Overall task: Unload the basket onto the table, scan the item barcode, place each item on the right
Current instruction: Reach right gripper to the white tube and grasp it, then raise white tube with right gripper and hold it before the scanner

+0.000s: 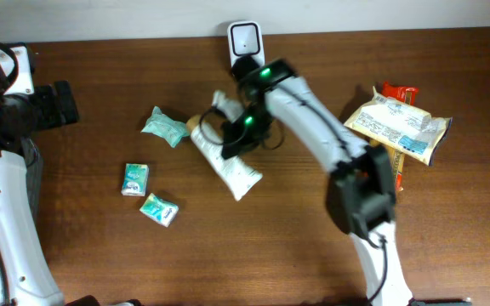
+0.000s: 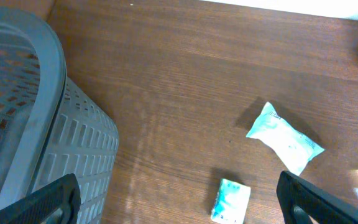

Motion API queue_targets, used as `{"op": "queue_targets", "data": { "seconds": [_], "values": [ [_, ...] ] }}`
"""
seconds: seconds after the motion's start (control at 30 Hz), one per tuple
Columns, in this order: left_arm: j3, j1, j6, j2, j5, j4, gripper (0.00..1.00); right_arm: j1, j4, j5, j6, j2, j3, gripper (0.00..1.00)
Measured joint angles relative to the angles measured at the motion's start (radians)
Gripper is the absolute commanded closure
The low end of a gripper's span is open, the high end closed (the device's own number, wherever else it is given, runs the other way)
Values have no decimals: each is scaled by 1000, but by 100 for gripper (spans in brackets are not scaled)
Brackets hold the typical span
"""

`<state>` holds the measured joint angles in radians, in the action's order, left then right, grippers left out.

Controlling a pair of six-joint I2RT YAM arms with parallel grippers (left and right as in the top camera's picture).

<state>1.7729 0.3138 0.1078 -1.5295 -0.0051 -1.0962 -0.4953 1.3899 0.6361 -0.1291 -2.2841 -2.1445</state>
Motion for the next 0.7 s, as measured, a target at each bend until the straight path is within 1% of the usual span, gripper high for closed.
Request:
{"op": "queue_targets", "data": {
  "seconds": [0.07,0.13,0.17,0.23,0.33,0.43,0.5,0.57,0.6,0.63,0.67,0.7],
  "values": [
    [0,0,0,0,0,0,1,23,76,-50,-9,117,-2,96],
    [0,0,0,0,0,0,1,37,94,-65,-1,146,-3,96],
    [0,0,0,0,0,0,1,47,67,-72,12,145,12,96],
    [0,0,0,0,0,1,1,77,-65,-92,81,142,103,96],
    [0,0,0,0,0,-1,1,112,-308,-129,251,128,329,96],
    [0,0,0,0,0,0,1,115,-525,-142,403,119,525,96],
    [0,0,0,0,0,0,1,116,-584,-115,464,129,572,96],
    [0,0,0,0,0,0,1,115,-599,-112,496,133,581,71],
    [0,0,0,0,0,0,1,115,-602,-114,508,133,582,63],
    [0,0,0,0,0,0,1,115,-608,-117,515,132,588,60],
    [0,0,0,0,0,0,1,115,-607,-118,521,132,593,60],
    [0,0,0,0,0,0,1,115,-609,-121,522,132,593,62]
  ]
}}
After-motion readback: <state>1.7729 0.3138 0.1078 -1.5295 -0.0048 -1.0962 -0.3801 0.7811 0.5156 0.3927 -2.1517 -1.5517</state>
